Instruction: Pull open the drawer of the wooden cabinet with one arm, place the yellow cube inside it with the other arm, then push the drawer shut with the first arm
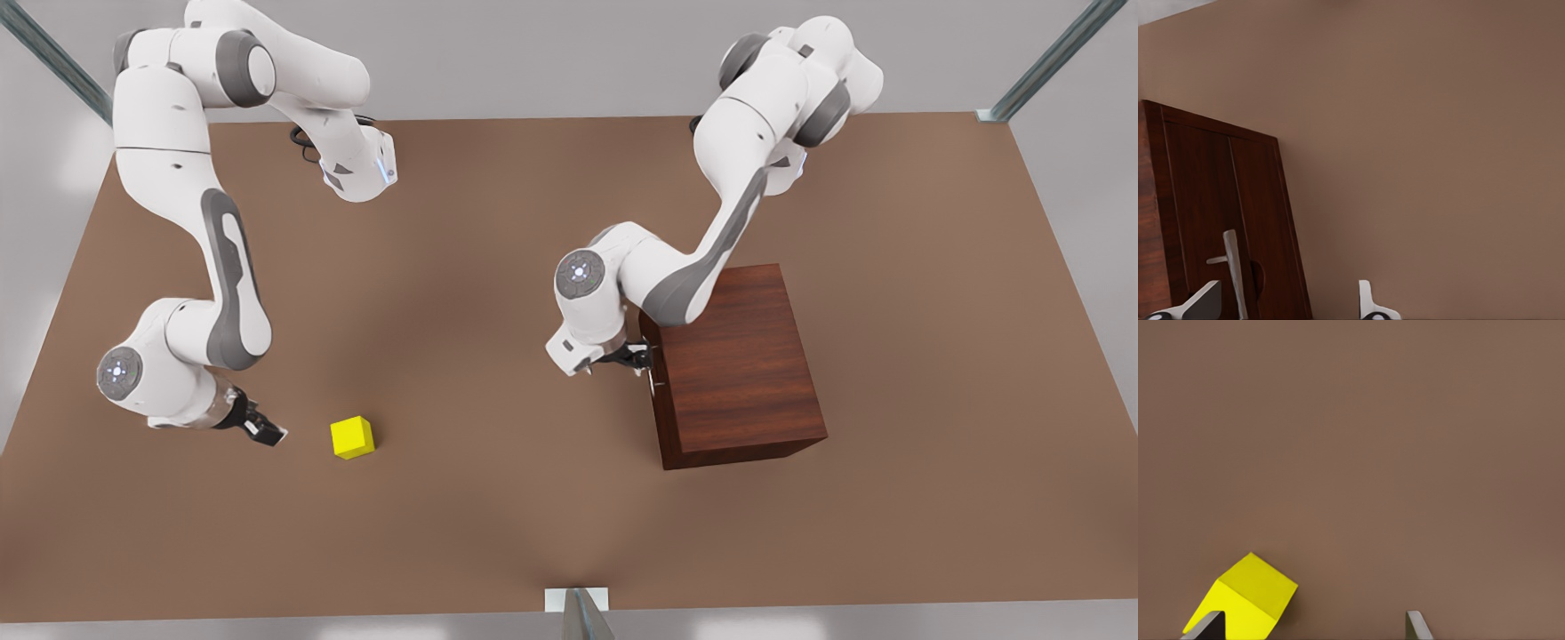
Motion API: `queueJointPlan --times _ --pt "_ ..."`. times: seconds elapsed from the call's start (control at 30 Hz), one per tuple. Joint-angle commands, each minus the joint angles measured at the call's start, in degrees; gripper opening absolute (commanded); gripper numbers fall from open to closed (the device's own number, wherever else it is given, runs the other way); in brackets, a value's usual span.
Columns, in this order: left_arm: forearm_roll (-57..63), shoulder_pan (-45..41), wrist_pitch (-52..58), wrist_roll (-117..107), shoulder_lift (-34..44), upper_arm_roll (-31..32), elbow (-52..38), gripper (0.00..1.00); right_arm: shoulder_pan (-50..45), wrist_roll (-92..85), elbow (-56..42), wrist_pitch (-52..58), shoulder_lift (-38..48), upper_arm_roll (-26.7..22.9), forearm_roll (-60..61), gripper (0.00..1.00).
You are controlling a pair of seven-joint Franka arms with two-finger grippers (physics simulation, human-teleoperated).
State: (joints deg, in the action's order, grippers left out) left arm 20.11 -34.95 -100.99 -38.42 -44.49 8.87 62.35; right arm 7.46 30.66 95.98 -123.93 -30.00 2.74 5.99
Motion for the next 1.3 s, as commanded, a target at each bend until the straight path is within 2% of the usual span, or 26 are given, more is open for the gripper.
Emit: queueJointPlan --times 0.0,0.47,0.77,0.9,1.27 --pt "3.7 0.0 3.3 -19.2 -0.8 0.0 0.0 1.0 0.0 14.6 -0.1 -4.2 -0.8 0.0 -0.1 1.0" --pt "7.5 -2.0 6.5 -20.7 -3.9 0.0 0.1 1.0 -4.0 32.4 -2.0 -7.0 -4.5 0.0 -1.3 1.0" --pt "9.1 -2.1 8.6 -20.6 -5.3 -0.4 0.1 1.0 -4.6 35.3 -2.9 -5.4 -6.6 0.1 -3.4 1.0" --pt "8.8 -2.1 7.9 -21.4 -5.7 -0.3 0.0 1.0 -5.4 35.3 -5.1 -2.0 -7.9 0.1 -3.4 1.0" --pt "8.3 -2.8 5.9 -23.5 -5.8 0.0 -0.1 1.0 -7.2 35.4 -5.2 -1.8 -9.5 -1.2 -3.0 1.0"
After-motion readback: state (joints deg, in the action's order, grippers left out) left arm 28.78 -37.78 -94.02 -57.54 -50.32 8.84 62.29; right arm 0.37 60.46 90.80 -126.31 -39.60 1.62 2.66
